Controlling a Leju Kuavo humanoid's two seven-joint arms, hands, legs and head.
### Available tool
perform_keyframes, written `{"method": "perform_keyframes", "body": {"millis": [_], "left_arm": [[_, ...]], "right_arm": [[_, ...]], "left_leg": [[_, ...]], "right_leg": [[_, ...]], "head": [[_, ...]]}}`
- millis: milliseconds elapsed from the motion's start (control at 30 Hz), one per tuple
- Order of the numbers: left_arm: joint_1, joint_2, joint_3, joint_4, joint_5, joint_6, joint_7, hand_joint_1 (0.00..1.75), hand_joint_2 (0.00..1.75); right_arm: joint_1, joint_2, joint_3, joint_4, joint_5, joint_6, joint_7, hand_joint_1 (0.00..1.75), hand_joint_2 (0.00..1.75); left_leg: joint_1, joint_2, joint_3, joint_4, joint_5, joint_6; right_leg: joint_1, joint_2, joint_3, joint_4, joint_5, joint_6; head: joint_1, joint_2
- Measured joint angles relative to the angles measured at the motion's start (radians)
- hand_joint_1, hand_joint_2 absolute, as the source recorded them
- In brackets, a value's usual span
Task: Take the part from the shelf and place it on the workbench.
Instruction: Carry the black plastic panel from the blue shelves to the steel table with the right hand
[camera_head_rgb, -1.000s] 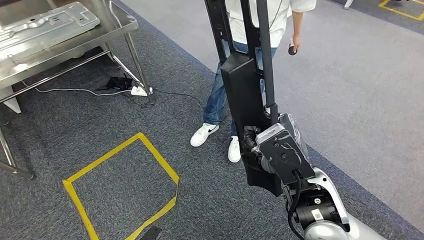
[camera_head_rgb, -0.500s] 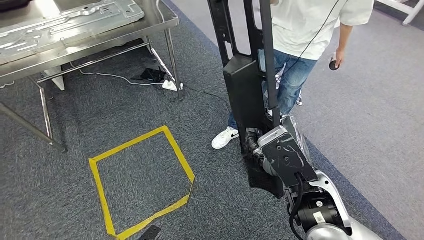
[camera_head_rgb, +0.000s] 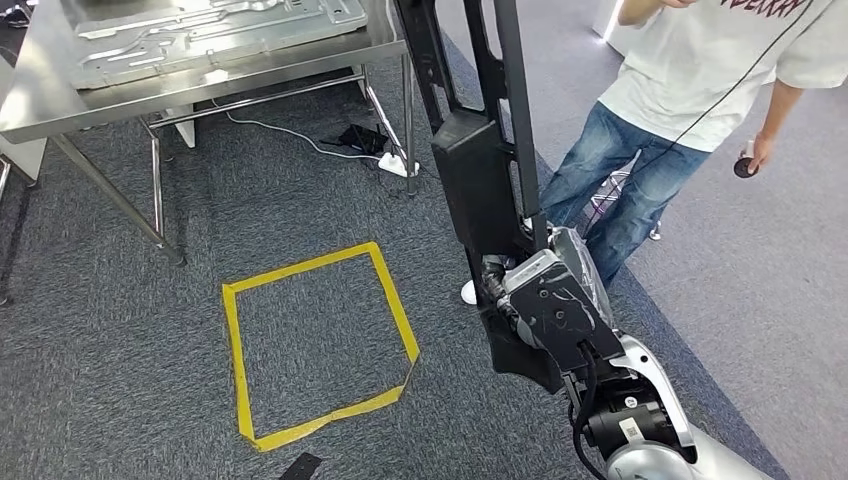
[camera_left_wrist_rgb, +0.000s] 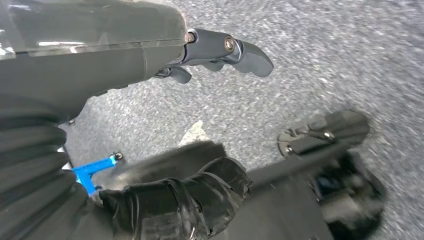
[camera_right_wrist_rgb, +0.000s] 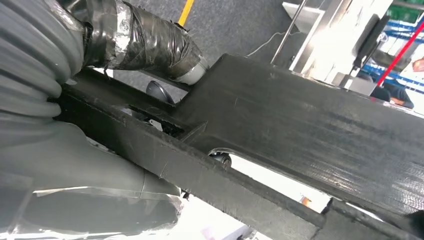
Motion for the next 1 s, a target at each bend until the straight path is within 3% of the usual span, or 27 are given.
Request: {"method": "perform_keyframes", "body": {"millis": [67, 133, 200, 233, 300, 333, 367, 433, 500, 567, 633, 700, 733, 767, 833, 867, 900, 1000], "left_arm": [[0.001, 0.0, 0.0, 0.0, 0.0, 0.0, 0.001, 0.0, 1.75], [-0.003, 0.001, -0.001, 0.0, 0.0, 0.0, 0.002, 0.0, 1.75], [-0.007, 0.0, -0.001, 0.0, 0.0, 0.0, 0.002, 0.0, 1.75], [-0.006, 0.0, -0.001, 0.0, 0.0, 0.0, 0.002, 0.0, 1.75], [-0.003, 0.0, -0.001, 0.0, 0.0, -0.001, 0.002, 0.0, 1.75], [-0.003, 0.0, -0.001, 0.0, 0.0, -0.001, 0.002, 0.0, 1.75], [-0.003, 0.0, -0.001, 0.0, 0.0, -0.001, 0.002, 0.0, 1.75], [-0.004, 0.0, -0.001, 0.0, 0.0, -0.001, 0.002, 0.0, 1.75], [-0.001, 0.002, -0.001, 0.0, 0.0, -0.002, 0.002, 0.0, 1.75], [0.003, 0.003, -0.001, 0.0, 0.0, -0.003, 0.002, 0.0, 1.75], [0.0, 0.002, -0.001, 0.0, 0.001, -0.004, 0.002, 0.0, 1.75], [-0.003, 0.002, -0.001, 0.0, 0.002, -0.004, 0.002, 0.0, 1.75], [-0.003, 0.002, -0.001, 0.0, 0.002, -0.005, 0.002, 0.0, 1.75], [-0.002, 0.002, -0.001, 0.0, 0.003, -0.005, 0.003, 0.0, 1.75], [-0.001, 0.002, -0.001, 0.0, 0.005, -0.007, 0.003, 0.0, 1.75], [-0.001, 0.003, -0.001, 0.0, 0.007, -0.01, 0.004, 0.0, 1.75], [-0.002, 0.003, -0.001, 0.001, 0.008, -0.013, 0.005, 0.0, 1.75], [-0.001, 0.003, -0.001, 0.001, 0.012, -0.02, 0.007, 0.0, 1.75]], "right_arm": [[-0.004, 0.0, 0.0, -0.001, 0.0, 0.0, 0.0, 1.54, 1.75], [-0.003, -0.001, 0.0, -0.001, 0.0, 0.0, 0.0, 1.54, 1.75], [0.003, -0.001, 0.0, 0.0, 0.0, 0.0, 0.0, 1.54, 1.75], [0.005, -0.001, 0.0, 0.0, 0.0, 0.001, 0.0, 1.54, 1.75], [0.004, -0.001, 0.0, 0.0, 0.0, 0.001, 0.001, 1.54, 1.75], [0.003, -0.001, 0.0, 0.0, 0.0, 0.001, 0.001, 1.54, 1.75], [0.003, -0.001, 0.0, 0.0, 0.0, 0.001, 0.001, 1.54, 1.75], [0.002, -0.001, 0.0, 0.0, -0.002, 0.002, 0.001, 1.54, 1.75], [0.001, -0.002, 0.0, 0.0, -0.004, 0.004, 0.002, 1.54, 1.75], [-0.001, -0.002, -0.001, 0.0, -0.006, 0.006, 0.003, 1.54, 1.75], [-0.001, -0.003, -0.001, 0.0, -0.016, 0.011, 0.004, 1.54, 1.75], [0.0, -0.003, -0.001, 0.001, -0.033, 0.015, 0.007, 1.54, 1.75], [0.001, -0.003, -0.001, 0.001, -0.039, 0.016, 0.008, 1.54, 1.75], [0.002, -0.003, 0.0, 0.001, -0.044, 0.017, 0.008, 1.54, 1.75], [0.0, -0.003, -0.001, 0.001, -0.052, 0.026, 0.013, 1.54, 1.75], [-0.001, -0.003, -0.001, 0.002, -0.058, 0.034, 0.017, 1.54, 1.75], [-0.003, -0.003, -0.001, 0.004, -0.065, 0.042, 0.021, 1.54, 1.75], [-0.005, -0.004, 0.0, 0.011, -0.081, 0.054, 0.027, 1.54, 1.75]], "left_leg": [[0.007, -0.019, 0.017, -0.018, 0.005, 0.01], [0.009, -0.038, 0.021, -0.022, 0.006, 0.018], [0.009, -0.065, 0.021, -0.02, 0.005, 0.022], [0.01, -0.08, 0.021, -0.018, 0.003, 0.022], [0.012, -0.108, 0.021, -0.009, -0.002, 0.016], [0.013, -0.122, 0.017, -0.002, -0.006, 0.011], [0.013, -0.134, 0.013, 0.006, -0.01, 0.006], [0.014, -0.155, 0.001, 0.014, -0.013, -0.006], [0.017, -0.162, -0.006, 0.013, -0.013, -0.018], [0.015, -0.112, -0.024, 0.051, -0.035, -0.029], [0.016, -0.051, -0.077, 0.158, -0.089, -0.038], [0.022, -0.034, -0.135, 0.263, -0.124, -0.044], [0.023, -0.032, -0.143, 0.272, -0.115, -0.045], [0.024, -0.031, -0.13, 0.244, -0.09, -0.044], [0.023, -0.026, -0.064, 0.114, -0.023, -0.039], [0.02, -0.022, -0.033, 0.055, -0.005, -0.034], [0.017, -0.019, -0.013, 0.019, 0.003, -0.03], [0.013, -0.023, -0.004, 0.004, -0.003, -0.016]], "right_leg": [[0.0, 0.046, -0.017, 0.045, -0.028, 0.009], [-0.002, 0.098, -0.082, 0.165, -0.079, 0.012], [-0.002, 0.112, -0.146, 0.266, -0.103, 0.014], [-0.003, 0.113, -0.155, 0.267, -0.087, 0.014], [-0.008, 0.127, -0.118, 0.166, -0.013, 0.014], [-0.013, 0.151, -0.091, 0.1, 0.016, 0.014], [-0.016, 0.171, -0.069, 0.05, 0.034, 0.013], [-0.016, 0.19, -0.053, 0.014, 0.036, 0.006], [-0.015, 0.165, -0.047, 0.01, 0.037, -0.008], [-0.017, 0.142, -0.037, 0.0, 0.039, -0.022], [-0.015, 0.122, -0.03, -0.004, 0.036, -0.03], [-0.013, 0.103, -0.028, -0.004, 0.032, -0.032], [-0.012, 0.096, -0.026, -0.003, 0.029, -0.032], [-0.013, 0.09, -0.024, -0.002, 0.026, -0.03], [-0.013, 0.082, -0.014, -0.002, 0.018, -0.025], [-0.011, 0.08, -0.011, -0.002, 0.015, -0.021], [-0.01, 0.078, -0.009, -0.003, 0.014, -0.017], [-0.008, 0.076, -0.005, -0.01, 0.01, 0.0]], "head": [[0.003, 0.0], [0.006, 0.0], [0.008, 0.0], [0.009, 0.0], [0.009, 0.0], [0.01, 0.0], [0.011, 0.0], [0.011, 0.0], [0.012, 0.0], [0.005, 0.0], [-0.003, 0.0], [-0.003, 0.0], [-0.004, 0.0], [-0.004, 0.0], [-0.003, 0.0], [-0.003, 0.0], [-0.003, 0.0], [-0.002, 0.0]]}}
